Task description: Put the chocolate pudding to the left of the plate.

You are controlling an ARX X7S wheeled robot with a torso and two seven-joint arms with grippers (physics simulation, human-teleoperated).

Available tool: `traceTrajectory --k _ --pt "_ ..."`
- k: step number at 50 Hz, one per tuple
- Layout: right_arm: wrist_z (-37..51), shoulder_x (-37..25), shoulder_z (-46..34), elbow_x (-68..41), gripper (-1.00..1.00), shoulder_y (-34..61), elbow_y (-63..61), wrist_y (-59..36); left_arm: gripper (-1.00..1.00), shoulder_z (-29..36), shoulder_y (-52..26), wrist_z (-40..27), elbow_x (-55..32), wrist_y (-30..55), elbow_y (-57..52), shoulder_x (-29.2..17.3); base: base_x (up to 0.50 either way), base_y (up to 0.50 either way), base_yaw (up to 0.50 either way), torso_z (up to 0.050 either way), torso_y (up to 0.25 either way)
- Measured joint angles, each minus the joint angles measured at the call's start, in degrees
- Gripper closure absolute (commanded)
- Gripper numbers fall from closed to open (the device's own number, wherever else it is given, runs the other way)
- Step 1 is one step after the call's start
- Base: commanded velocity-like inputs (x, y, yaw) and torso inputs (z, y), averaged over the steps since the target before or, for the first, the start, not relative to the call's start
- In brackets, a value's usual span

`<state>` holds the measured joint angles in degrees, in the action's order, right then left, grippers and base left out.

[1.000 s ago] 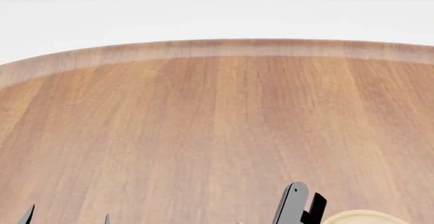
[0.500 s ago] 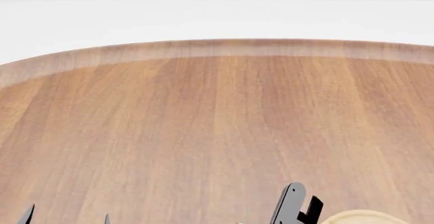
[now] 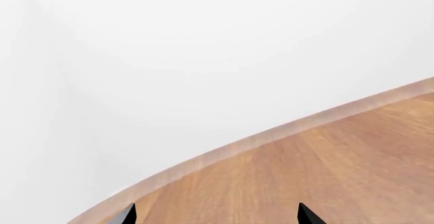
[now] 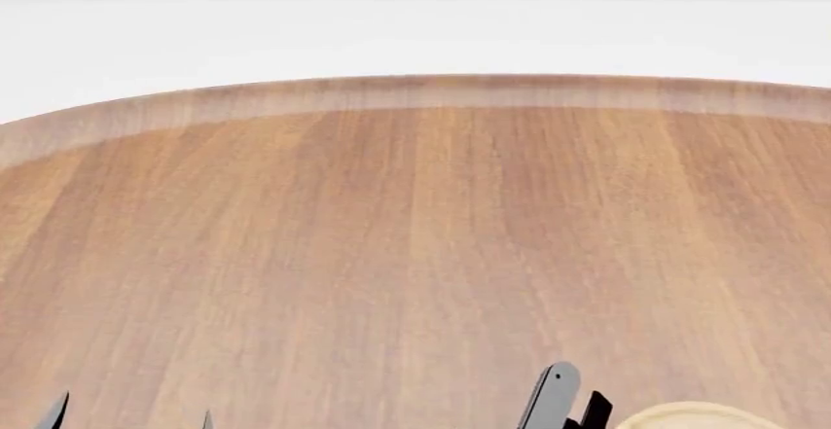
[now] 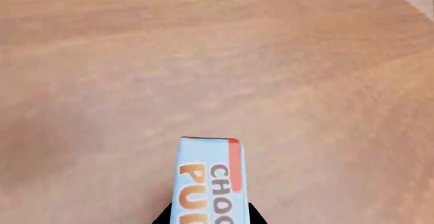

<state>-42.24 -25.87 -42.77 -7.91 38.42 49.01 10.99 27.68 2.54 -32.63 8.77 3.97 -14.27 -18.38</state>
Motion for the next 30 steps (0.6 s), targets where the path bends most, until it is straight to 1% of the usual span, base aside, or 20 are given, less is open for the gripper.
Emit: traceTrajectory --k 16,30 --pt "-2.5 4.2 0.9 -1.2 1.0 3.5 15.2 10.8 -1.0 0.4 -0.2 -0.1 -0.1 -0.1 0.4 -0.1 0.0 0.0 0.0 -0.002 0.0" --pt "-3.1 5.8 2.3 -0.5 1.0 4.4 20.5 14.9 -1.0 0.6 -0.3 -0.2 -0.3 -0.2 0.5 -0.2 0.0 0.0 0.0 -0.001 0.0"
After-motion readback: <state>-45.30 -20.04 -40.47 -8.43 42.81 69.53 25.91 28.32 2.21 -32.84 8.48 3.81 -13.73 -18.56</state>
